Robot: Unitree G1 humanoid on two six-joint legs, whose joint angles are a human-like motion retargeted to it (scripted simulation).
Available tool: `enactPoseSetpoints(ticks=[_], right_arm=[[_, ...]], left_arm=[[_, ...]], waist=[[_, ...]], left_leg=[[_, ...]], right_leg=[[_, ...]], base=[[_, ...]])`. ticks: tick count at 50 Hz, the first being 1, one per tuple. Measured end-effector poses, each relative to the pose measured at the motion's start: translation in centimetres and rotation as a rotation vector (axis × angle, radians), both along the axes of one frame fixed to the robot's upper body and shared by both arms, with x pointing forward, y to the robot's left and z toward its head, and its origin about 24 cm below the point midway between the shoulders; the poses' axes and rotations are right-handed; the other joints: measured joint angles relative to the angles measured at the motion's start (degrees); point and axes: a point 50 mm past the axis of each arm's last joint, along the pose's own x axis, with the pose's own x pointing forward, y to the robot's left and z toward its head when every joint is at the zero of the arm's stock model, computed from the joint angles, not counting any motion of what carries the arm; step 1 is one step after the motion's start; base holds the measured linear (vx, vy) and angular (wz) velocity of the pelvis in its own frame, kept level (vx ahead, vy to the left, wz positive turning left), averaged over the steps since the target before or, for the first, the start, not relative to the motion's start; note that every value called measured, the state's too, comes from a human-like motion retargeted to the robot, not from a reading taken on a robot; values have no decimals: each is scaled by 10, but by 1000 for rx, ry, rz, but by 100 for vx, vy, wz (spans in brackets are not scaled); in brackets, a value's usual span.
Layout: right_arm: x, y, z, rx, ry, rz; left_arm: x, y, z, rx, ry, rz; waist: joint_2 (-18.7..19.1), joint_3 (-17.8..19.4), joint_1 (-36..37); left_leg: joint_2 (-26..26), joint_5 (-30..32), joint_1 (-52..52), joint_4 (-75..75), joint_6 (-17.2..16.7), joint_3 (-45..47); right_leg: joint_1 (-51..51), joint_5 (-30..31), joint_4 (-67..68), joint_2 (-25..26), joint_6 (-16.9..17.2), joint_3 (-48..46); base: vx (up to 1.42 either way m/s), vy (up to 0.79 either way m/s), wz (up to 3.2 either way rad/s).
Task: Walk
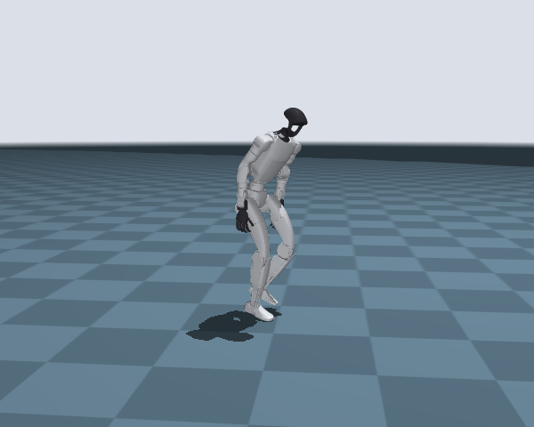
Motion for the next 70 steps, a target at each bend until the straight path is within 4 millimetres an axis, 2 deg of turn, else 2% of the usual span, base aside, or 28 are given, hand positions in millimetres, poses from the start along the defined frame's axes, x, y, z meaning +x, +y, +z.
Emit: enactPoseSetpoints(ticks=[4,8,12,18,23,27,29,32,39,44,47,51,57,62,66,68,70], right_arm=[[3,-2,0,-4,9,9],[6,-3,1,-13,17,29],[6,-1,0,-20,29,52],[6,3,-1,-6,35,72],[7,6,-1,21,35,67],[6,8,-1,33,35,65],[4,9,-2,36,38,66],[2,10,-2,35,37,64],[2,10,-2,14,25,63],[5,10,1,-5,0,69],[8,10,3,-13,-16,74],[11,10,5,-11,-30,81],[14,8,7,3,-43,75],[10,5,7,9,-41,58],[5,2,5,1,-31,42],[2,0,4,-7,-26,35],[-1,-2,2,-17,-18,28]], left_arm=[[0,0,0,0,5,-7],[4,-3,1,-2,-2,-21],[5,-8,0,-8,-3,-39],[6,-13,0,-11,0,-86],[7,-11,0,0,8,-117],[7,-6,0,23,16,-143],[6,-4,0,34,19,-153],[8,-2,1,48,12,-165],[18,-1,6,63,-31,-170],[21,-1,8,59,-47,-164],[19,-1,7,51,-42,-161],[13,-1,5,38,-17,-163],[5,0,1,17,20,-151],[-3,-1,-2,-2,36,-120],[-8,-4,-3,-9,35,-100],[-9,-5,-3,-12,31,-93],[-11,-6,-3,-14,28,-88]], waist=[[12,10,1],[24,18,-4],[34,20,-13],[31,19,-27],[17,14,-40],[13,12,-41],[12,12,-40],[11,11,-39],[-3,7,-34],[-14,3,-26],[-22,-2,-19],[-36,-14,-8],[-50,-32,6],[-52,-45,13],[-45,-53,20],[-39,-54,24],[-34,-57,23]], left_leg=[[32,-3,32,129,17,-4],[34,15,86,146,12,-19],[18,21,147,66,-6,-29],[-23,15,218,-132,-28,-34],[-55,47,248,-275,-28,-24],[-59,58,252,-337,-29,-19],[-59,52,248,-351,-28,-19],[-66,43,240,-375,-24,-20],[-102,48,200,-406,-9,-22],[-119,66,161,-405,-9,-25],[-127,80,138,-405,-7,-25],[-136,109,107,-405,-2,-23],[-141,180,66,-417,-5,-24],[-141,257,38,-437,-30,-31],[-137,327,14,-465,-79,-52],[-133,346,0,-472,-113,-73],[-126,337,-18,-460,-120,-72]], right_leg=[[-1,13,-12,23,-10,2],[-1,28,-21,36,-18,-1],[-3,46,-28,40,-17,-8],[-7,102,-42,22,11,-14],[-24,173,-51,-2,53,-1],[-41,215,-58,3,57,1],[-48,217,-62,8,57,4],[-56,194,-69,6,57,13],[-76,75,-19,-37,54,25],[-81,-35,104,-69,19,5],[-70,-81,189,-85,5,-1],[-43,-98,271,-94,6,8],[3,-60,288,-72,40,39],[30,-65,221,-57,43,55],[38,-105,142,-51,18,52],[36,-123,108,-46,3,45],[27,-137,84,-46,-7,38]], base=[[-25,-8,-15],[-22,-6,-6],[-19,-2,-3],[-15,4,10],[-13,10,25],[-15,6,9],[-19,7,0],[-23,11,-1],[-31,14,-4],[-35,3,-8],[-35,0,-10],[-34,-1,-9],[-31,-4,-4],[-30,-7,6],[-34,-9,7],[-38,-8,-1],[-41,-8,12]])
